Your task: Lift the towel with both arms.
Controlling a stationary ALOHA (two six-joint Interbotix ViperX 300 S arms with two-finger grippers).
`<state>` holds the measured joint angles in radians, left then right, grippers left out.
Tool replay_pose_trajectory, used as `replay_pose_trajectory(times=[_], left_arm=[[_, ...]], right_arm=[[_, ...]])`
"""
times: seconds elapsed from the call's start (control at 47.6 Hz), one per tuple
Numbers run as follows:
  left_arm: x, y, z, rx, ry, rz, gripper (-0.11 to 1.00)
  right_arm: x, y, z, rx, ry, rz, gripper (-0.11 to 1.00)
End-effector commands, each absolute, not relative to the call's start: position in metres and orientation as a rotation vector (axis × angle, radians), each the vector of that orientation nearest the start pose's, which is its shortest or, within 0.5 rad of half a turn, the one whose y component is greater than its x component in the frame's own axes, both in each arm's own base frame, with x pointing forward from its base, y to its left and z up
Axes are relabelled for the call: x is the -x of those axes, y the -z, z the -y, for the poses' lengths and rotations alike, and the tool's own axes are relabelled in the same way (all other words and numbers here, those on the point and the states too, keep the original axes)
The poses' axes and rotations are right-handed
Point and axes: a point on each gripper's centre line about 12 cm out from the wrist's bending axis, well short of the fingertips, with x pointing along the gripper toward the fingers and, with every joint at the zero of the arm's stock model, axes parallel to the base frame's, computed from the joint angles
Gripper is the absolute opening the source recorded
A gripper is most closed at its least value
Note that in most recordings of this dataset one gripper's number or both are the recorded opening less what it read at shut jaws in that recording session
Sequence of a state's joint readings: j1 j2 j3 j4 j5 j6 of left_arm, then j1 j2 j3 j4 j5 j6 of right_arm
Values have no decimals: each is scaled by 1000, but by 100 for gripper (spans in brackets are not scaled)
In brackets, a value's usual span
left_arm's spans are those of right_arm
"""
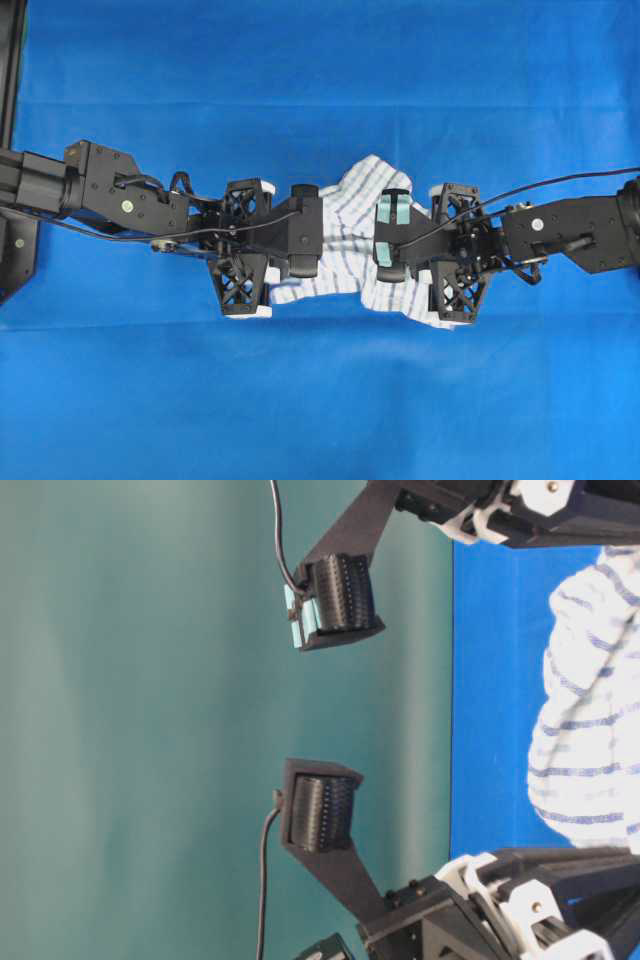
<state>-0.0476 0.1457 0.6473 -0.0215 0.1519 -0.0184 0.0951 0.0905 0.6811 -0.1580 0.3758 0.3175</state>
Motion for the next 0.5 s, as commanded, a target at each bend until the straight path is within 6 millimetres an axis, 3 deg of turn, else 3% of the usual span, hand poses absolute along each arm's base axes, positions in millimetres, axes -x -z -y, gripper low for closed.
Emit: replay_pose_trajectory(times=[0.0,0.21,0.483], left_arm=[[-385,-116,18,18,27,-933,4],[-384,-145,17,19,27,-913,3],[-366,-224,8,26,13,-842,3]], right_arm=[[-354,-116,-28,-68,58,-1099,5],[-358,-146,-28,-81,57,-1021,5],[-357,-229,-16,-96,98,-926,5]])
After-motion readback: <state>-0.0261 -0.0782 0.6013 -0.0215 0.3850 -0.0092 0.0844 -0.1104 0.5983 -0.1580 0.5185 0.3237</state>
